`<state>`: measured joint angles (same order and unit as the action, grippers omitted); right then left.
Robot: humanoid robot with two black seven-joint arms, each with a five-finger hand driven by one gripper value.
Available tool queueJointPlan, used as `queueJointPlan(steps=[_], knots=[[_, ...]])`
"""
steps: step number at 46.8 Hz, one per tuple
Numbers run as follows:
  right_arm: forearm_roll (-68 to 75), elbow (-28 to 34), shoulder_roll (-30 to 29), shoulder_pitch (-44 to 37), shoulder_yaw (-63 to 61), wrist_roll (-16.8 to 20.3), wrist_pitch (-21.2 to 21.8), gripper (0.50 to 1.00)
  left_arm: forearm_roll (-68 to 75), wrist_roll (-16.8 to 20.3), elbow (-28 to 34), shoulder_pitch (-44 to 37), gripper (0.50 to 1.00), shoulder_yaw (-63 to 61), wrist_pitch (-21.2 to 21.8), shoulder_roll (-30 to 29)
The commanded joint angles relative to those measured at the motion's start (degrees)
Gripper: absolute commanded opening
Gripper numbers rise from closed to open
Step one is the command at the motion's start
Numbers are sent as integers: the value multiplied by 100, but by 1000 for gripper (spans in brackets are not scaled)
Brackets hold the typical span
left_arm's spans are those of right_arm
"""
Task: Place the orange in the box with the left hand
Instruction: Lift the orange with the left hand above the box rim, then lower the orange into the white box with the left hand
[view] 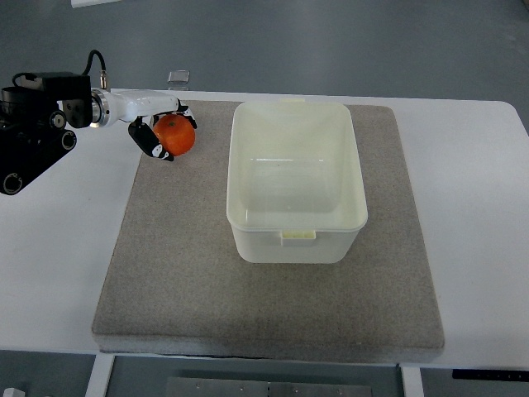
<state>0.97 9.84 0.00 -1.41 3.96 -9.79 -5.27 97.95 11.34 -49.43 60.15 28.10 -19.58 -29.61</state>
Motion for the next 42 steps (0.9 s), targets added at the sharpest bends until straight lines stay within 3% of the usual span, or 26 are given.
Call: queueJointPlan(steps=[1,16,42], knots=[[0,0,0,1,0,4,0,932,-135,8,3,164,500,3,7,-80],[0,0,0,1,0,-5,0,932,-786,8,-207,902,500,-6,-54,-370],[0,0,0,1,0,-5,0,932,-707,-1,-2449,1069,500,-85,-142,-282]])
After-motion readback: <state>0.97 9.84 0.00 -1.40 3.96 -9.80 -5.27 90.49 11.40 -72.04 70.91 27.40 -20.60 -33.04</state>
